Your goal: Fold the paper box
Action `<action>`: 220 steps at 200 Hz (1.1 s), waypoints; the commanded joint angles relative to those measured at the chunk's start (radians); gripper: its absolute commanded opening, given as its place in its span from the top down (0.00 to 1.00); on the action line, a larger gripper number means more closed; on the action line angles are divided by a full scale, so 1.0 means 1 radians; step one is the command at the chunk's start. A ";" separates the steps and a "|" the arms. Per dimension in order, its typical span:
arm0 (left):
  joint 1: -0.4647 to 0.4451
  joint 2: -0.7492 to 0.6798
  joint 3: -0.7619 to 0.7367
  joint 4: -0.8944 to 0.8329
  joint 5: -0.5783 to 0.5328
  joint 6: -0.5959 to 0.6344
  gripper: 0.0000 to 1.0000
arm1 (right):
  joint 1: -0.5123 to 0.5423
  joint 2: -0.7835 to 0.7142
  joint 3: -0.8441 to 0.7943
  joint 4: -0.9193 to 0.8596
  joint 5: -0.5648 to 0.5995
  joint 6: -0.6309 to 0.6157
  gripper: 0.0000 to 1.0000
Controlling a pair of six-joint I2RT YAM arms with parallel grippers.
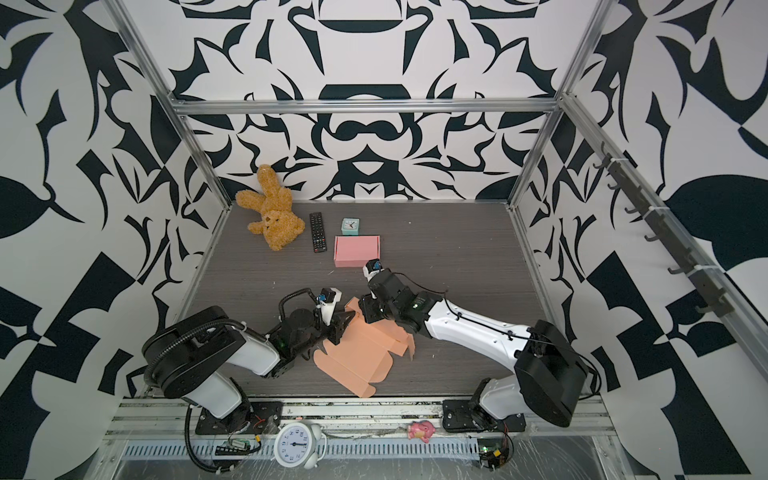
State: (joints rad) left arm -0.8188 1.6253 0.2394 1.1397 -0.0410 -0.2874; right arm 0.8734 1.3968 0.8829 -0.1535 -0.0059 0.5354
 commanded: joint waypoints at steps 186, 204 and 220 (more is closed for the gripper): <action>-0.026 -0.046 0.044 -0.106 -0.139 0.014 0.80 | -0.013 -0.038 -0.191 0.291 -0.190 0.207 0.65; -0.031 -0.040 0.051 -0.107 -0.136 0.023 0.80 | -0.014 -0.043 -0.193 0.293 -0.190 0.209 0.65; -0.035 -0.031 0.057 -0.113 -0.145 0.031 0.79 | -0.012 -0.042 -0.191 0.291 -0.186 0.209 0.65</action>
State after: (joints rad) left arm -0.8478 1.5932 0.2672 1.0264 -0.1555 -0.2687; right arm 0.8566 1.3785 0.6964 0.1253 -0.1581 0.7280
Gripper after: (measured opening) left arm 0.202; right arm 0.356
